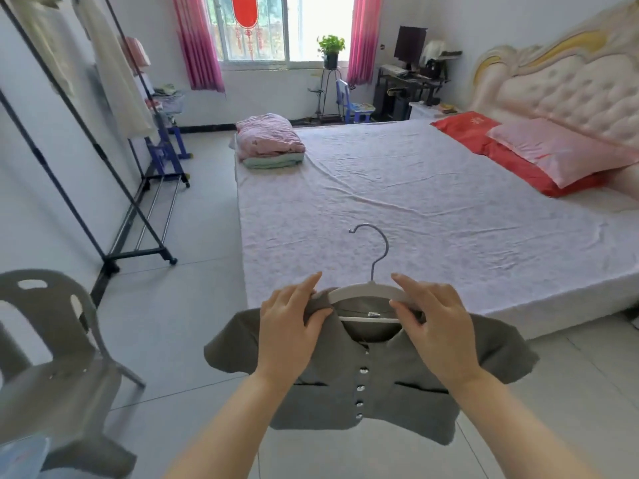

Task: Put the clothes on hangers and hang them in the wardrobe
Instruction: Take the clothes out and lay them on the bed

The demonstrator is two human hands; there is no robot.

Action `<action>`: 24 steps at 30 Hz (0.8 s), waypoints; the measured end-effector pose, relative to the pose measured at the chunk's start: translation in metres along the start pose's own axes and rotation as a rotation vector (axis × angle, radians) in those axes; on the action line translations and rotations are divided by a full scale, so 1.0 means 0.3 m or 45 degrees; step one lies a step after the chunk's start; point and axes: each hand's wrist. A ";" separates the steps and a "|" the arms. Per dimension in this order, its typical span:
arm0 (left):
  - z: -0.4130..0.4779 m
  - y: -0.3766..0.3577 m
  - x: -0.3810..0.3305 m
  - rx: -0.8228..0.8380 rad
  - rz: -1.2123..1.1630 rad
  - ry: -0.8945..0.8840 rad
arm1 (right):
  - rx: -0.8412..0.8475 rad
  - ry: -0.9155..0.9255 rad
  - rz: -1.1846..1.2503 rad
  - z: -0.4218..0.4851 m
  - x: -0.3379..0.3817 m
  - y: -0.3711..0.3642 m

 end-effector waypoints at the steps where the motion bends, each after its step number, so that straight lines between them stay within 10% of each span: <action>1: 0.025 -0.027 0.019 -0.013 0.022 0.033 | 0.035 -0.004 0.018 0.030 -0.033 -0.037; 24: 0.643 -0.450 0.653 0.021 0.144 0.357 | 0.519 -0.169 0.146 0.595 -0.442 -0.923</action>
Point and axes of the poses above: each hand's wrist, its own z-axis towards the middle knuckle, its own y-axis out of the back of the hand, x = y × z, and after that the axes turned 3 degrees about -y, right-handed
